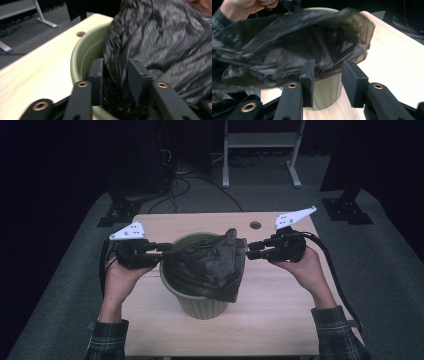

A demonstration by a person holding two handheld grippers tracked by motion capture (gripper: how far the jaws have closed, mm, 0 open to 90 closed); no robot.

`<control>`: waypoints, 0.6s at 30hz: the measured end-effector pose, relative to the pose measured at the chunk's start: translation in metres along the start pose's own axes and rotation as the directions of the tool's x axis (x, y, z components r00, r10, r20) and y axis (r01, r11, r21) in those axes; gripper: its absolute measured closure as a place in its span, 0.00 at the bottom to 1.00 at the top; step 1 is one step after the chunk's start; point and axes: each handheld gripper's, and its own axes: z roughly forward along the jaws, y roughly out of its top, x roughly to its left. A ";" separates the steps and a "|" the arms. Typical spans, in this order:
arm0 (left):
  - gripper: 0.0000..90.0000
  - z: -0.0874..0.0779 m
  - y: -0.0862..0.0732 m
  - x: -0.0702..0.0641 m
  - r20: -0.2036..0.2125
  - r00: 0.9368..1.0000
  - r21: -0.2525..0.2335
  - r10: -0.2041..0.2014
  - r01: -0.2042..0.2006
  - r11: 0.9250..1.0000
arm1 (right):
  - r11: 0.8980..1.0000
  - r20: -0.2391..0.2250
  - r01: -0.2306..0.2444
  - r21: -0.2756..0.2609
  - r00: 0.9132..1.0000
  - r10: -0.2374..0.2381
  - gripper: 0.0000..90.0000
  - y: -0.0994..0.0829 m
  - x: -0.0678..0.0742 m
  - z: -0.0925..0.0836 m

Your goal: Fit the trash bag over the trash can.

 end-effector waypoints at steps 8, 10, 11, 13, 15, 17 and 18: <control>0.59 0.020 0.035 -0.025 0.078 0.993 -0.007 0.090 -0.090 0.996 | 0.999 -0.027 0.003 -0.041 1.000 -0.004 0.65 0.006 0.004 -0.001; 0.57 0.031 0.044 -0.033 0.107 0.988 -0.002 0.109 -0.109 0.994 | 0.999 -0.030 0.016 -0.030 0.999 -0.017 0.65 0.009 0.006 0.003; 0.57 0.035 0.046 -0.035 0.116 0.986 0.000 0.118 -0.119 0.993 | 1.000 -0.037 0.022 -0.022 0.999 -0.023 0.65 0.011 0.008 0.007; 0.56 0.045 0.051 -0.040 0.137 0.982 0.009 0.128 -0.131 0.991 | 0.999 -0.037 0.032 -0.006 0.999 -0.032 0.67 0.013 0.010 0.012; 0.55 0.054 0.053 -0.044 0.160 0.978 0.023 0.136 -0.141 0.990 | 0.999 -0.043 0.038 -0.002 0.998 -0.038 0.69 0.014 0.011 0.017; 0.54 0.062 0.054 -0.047 0.178 0.975 0.038 0.136 -0.145 0.989 | 0.999 -0.046 0.038 0.000 0.998 -0.038 0.71 0.015 0.011 0.019; 0.53 0.065 0.054 -0.047 0.188 0.973 0.044 0.135 -0.145 0.988 | 0.999 -0.049 0.038 -0.005 0.998 -0.038 0.72 0.015 0.011 0.018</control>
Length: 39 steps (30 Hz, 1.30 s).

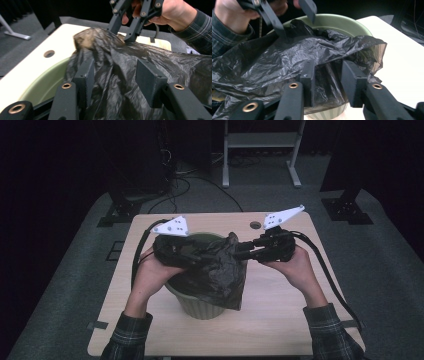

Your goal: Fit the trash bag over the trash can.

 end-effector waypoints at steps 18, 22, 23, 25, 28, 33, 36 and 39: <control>1.00 0.009 -0.003 0.006 0.026 1.000 0.032 -0.012 0.011 0.999 | 1.000 -0.003 0.005 -0.009 1.000 -0.005 0.73 0.000 0.002 -0.007; 1.00 -0.006 -0.008 0.010 -0.002 0.999 -0.007 -0.032 0.032 0.999 | 1.000 0.015 -0.003 -0.005 1.000 0.003 0.70 -0.004 0.001 -0.015; 1.00 -0.009 -0.009 0.011 -0.007 0.999 -0.010 -0.033 0.032 0.999 | 1.000 0.016 -0.006 -0.007 1.000 0.006 0.70 -0.005 0.001 -0.016; 1.00 -0.014 -0.011 0.012 -0.019 0.999 -0.016 -0.038 0.038 0.999 | 1.000 0.018 -0.012 -0.007 1.000 0.012 0.67 -0.007 0.000 -0.019; 1.00 -0.020 -0.014 0.014 -0.024 0.999 -0.022 -0.046 0.046 0.999 | 0.999 0.030 -0.032 0.007 0.999 0.032 0.61 -0.013 -0.003 -0.020; 1.00 -0.023 -0.017 0.014 -0.026 0.999 -0.023 -0.046 0.046 0.999 | 0.999 0.043 -0.049 0.010 0.998 0.049 0.56 -0.014 -0.007 -0.016; 1.00 -0.024 -0.017 0.014 -0.025 0.999 -0.022 -0.047 0.046 0.999 | 0.999 0.029 -0.052 -0.007 0.998 0.053 0.64 -0.012 -0.007 -0.013; 1.00 -0.025 -0.018 0.015 -0.030 0.998 -0.023 -0.050 0.049 0.999 | 0.999 0.029 -0.050 -0.001 0.998 0.050 0.87 -0.012 -0.008 -0.008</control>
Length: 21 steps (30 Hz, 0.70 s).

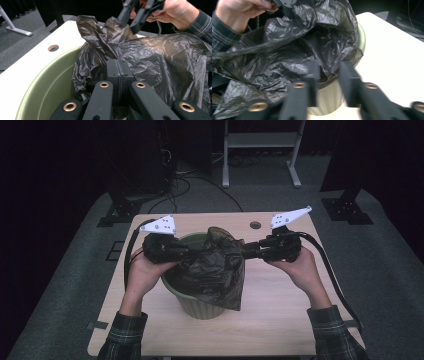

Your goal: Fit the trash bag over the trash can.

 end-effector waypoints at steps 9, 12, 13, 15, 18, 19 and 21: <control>1.00 -0.029 -0.017 0.013 -0.079 0.996 -0.030 -0.052 0.050 0.998 | 1.000 0.052 0.022 0.010 0.998 -0.023 1.00 -0.003 0.001 -0.012; 1.00 -0.042 -0.024 0.017 -0.103 0.992 -0.049 -0.070 0.065 0.997 | 1.000 0.061 0.026 0.000 0.998 -0.026 1.00 -0.002 0.003 -0.020; 1.00 -0.045 -0.025 0.018 -0.110 0.991 -0.051 -0.071 0.066 0.997 | 1.000 0.064 0.029 -0.007 0.998 -0.029 1.00 -0.001 0.003 -0.024; 1.00 -0.055 -0.031 0.020 -0.127 0.988 -0.069 -0.088 0.080 0.994 | 1.000 0.073 0.028 -0.010 0.997 -0.027 1.00 -0.001 0.002 -0.028; 1.00 -0.067 -0.038 0.023 -0.154 0.982 -0.085 -0.106 0.094 0.992 | 0.999 0.087 0.029 -0.018 0.996 -0.028 1.00 -0.001 0.002 -0.034; 1.00 -0.070 -0.040 0.023 -0.158 0.981 -0.090 -0.113 0.100 0.991 | 0.999 0.090 0.030 -0.021 0.996 -0.028 1.00 0.000 0.002 -0.036; 1.00 -0.078 -0.045 0.024 -0.171 0.978 -0.104 -0.123 0.107 0.989 | 0.999 0.100 0.029 -0.029 0.995 -0.025 1.00 0.000 0.002 -0.040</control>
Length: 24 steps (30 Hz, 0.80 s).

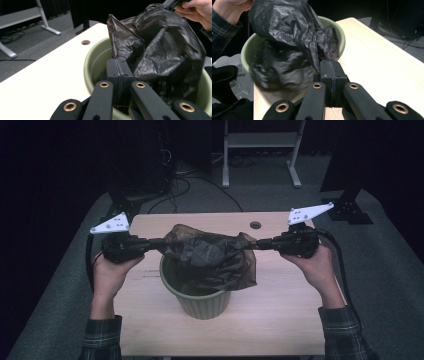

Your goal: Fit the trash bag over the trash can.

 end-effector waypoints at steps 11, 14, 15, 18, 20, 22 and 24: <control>1.00 -0.034 -0.020 0.006 -0.059 0.998 -0.045 -0.034 0.032 0.998 | 1.000 -0.001 -0.006 -0.022 1.000 0.006 1.00 -0.004 0.001 -0.012; 1.00 -0.034 -0.023 0.000 -0.063 0.998 -0.031 -0.023 0.021 0.999 | 1.000 -0.007 -0.010 -0.012 1.000 0.010 1.00 -0.007 0.005 -0.010; 1.00 -0.033 -0.025 -0.001 -0.061 0.998 -0.031 -0.025 0.023 0.999 | 1.000 -0.006 -0.007 -0.008 1.000 0.007 1.00 -0.008 0.007 -0.009; 1.00 -0.035 -0.030 -0.003 -0.049 0.998 -0.046 -0.039 0.037 0.998 | 1.000 -0.014 -0.010 0.006 1.000 0.010 1.00 -0.012 0.010 -0.008; 1.00 -0.037 -0.034 -0.007 -0.037 0.998 -0.053 -0.048 0.046 0.998 | 1.000 -0.024 -0.018 0.005 1.000 0.018 1.00 -0.015 0.012 -0.010; 1.00 -0.038 -0.037 -0.011 -0.035 0.998 -0.048 -0.045 0.043 0.998 | 1.000 -0.034 -0.018 0.003 0.999 0.018 1.00 -0.018 0.017 -0.012; 1.00 -0.040 -0.041 -0.016 -0.031 0.998 -0.046 -0.052 0.051 0.998 | 1.000 -0.043 -0.021 0.007 0.999 0.021 1.00 -0.021 0.022 -0.013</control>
